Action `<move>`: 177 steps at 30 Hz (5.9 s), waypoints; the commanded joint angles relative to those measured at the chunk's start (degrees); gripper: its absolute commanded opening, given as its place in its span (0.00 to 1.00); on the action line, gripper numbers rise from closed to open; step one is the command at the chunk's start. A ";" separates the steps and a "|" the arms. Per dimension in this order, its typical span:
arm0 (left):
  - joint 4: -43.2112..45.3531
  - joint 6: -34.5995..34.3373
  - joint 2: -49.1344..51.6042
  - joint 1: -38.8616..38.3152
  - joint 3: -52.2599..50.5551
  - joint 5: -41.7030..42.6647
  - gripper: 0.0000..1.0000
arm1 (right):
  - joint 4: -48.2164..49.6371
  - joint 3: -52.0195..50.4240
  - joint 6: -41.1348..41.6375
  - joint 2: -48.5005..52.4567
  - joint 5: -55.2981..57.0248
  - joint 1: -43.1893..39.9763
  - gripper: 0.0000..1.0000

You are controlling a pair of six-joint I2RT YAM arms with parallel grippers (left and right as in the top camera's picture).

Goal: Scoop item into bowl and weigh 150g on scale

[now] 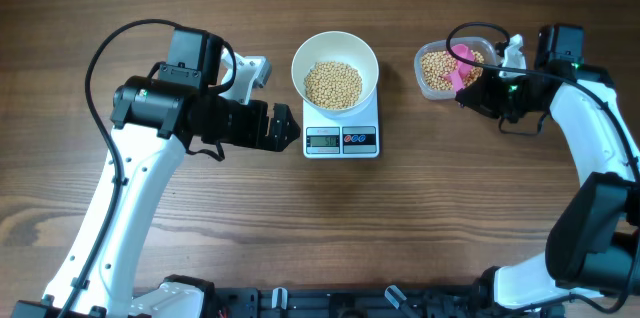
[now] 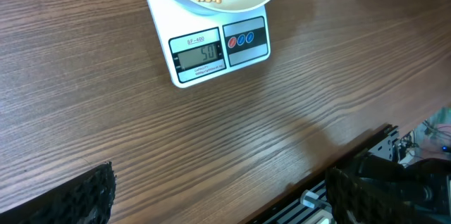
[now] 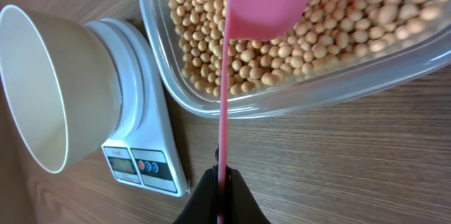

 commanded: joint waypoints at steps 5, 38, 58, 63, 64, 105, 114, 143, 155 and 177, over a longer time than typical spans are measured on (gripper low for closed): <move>0.15 0.92 0.48 -0.24 0.00 0.90 1.00 | 0.70 -0.76 0.15 4.02 -4.79 -0.02 0.04; 0.15 0.92 0.48 -0.24 0.00 0.90 1.00 | -1.62 -0.74 -6.51 3.85 -25.51 -7.52 0.04; 0.15 0.92 0.48 -0.24 0.00 0.90 1.00 | -2.86 -0.57 -8.00 -2.80 -33.64 -7.52 0.04; 0.15 0.92 0.48 -0.24 0.00 0.90 1.00 | -0.52 -0.24 -4.44 -6.58 -33.64 -6.54 0.04; 0.15 0.92 0.48 -0.24 0.00 0.90 1.00 | 0.37 -0.24 -3.32 -7.37 -33.62 -6.10 0.04; 0.13 0.92 0.48 -0.24 0.00 0.90 1.00 | 12.61 -0.26 -6.03 -10.95 5.33 27.78 0.04; 0.15 0.92 0.48 -0.24 0.00 0.90 1.00 | 10.29 -0.24 -12.04 -10.95 16.39 31.78 0.04; 0.15 0.92 0.48 -0.24 0.00 0.90 1.00 | 7.54 -0.24 -29.24 -10.95 42.53 38.47 0.04; 0.15 0.90 0.48 -0.24 0.00 0.90 1.00 | 7.82 -0.24 -31.52 -10.95 42.97 38.80 0.04; 0.15 0.92 0.48 -0.24 0.00 0.90 1.00 | 9.25 2.78 -12.59 -16.37 21.03 29.27 0.04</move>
